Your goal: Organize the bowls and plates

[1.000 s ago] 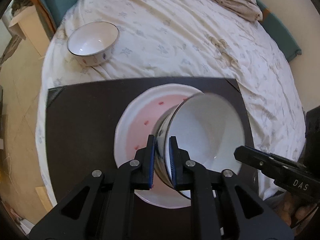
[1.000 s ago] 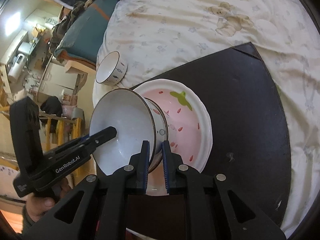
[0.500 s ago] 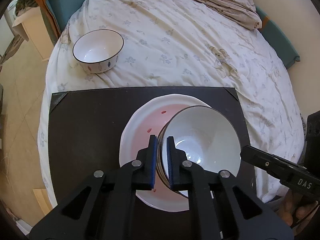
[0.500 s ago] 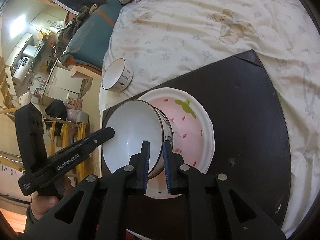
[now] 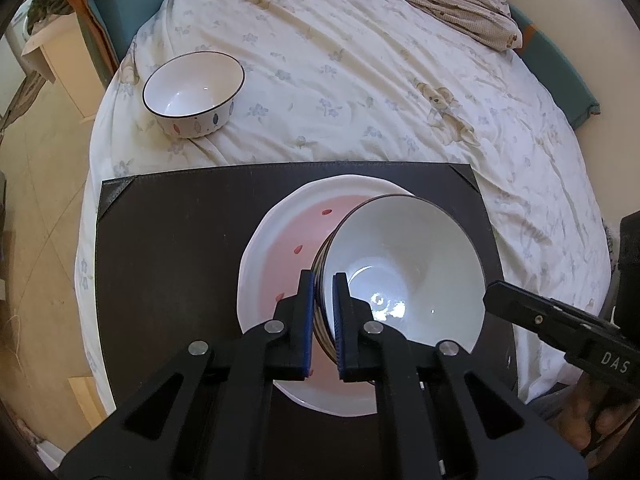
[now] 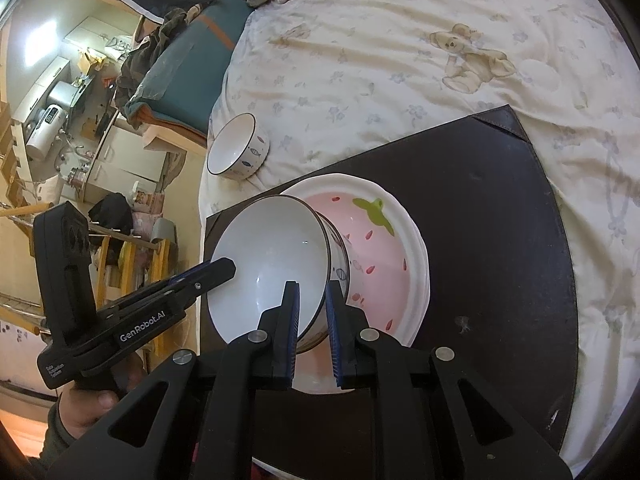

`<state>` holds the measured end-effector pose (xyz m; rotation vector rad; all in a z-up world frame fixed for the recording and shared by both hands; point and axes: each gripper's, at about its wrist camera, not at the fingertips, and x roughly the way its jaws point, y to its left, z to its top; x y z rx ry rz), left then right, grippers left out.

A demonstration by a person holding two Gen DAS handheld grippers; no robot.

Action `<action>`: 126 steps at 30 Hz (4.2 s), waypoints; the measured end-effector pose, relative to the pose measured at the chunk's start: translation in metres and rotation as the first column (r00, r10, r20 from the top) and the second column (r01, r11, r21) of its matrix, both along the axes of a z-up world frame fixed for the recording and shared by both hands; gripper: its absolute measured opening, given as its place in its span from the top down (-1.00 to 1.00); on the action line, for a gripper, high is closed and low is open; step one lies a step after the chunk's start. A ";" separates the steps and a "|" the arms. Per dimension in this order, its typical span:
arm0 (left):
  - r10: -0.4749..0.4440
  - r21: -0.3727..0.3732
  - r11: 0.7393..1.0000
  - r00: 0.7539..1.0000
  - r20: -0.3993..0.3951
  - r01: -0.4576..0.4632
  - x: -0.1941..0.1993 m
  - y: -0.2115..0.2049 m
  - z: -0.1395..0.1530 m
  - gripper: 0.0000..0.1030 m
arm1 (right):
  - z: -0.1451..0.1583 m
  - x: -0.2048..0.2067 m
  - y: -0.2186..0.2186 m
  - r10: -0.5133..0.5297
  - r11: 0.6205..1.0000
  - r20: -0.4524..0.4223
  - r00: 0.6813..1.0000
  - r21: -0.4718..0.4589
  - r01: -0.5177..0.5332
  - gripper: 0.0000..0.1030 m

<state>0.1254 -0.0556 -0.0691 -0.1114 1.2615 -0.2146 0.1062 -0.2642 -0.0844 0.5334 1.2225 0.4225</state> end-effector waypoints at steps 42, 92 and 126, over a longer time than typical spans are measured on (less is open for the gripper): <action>0.137 -0.008 0.990 0.975 0.173 -0.137 -0.016 0.043 0.038 -0.16 | 0.000 -0.003 -0.021 -0.114 0.993 0.055 0.992 -0.019 0.116 -0.40; 0.338 -0.108 0.933 0.939 -0.064 -0.343 0.178 0.169 -0.058 0.20 | -0.065 0.247 0.185 0.102 0.968 -0.316 0.943 -0.187 -0.168 0.29; 0.055 0.015 0.998 0.991 0.121 -0.057 0.084 0.074 0.050 0.75 | 0.042 0.140 0.129 0.127 0.972 -0.059 0.990 -0.193 -0.136 0.71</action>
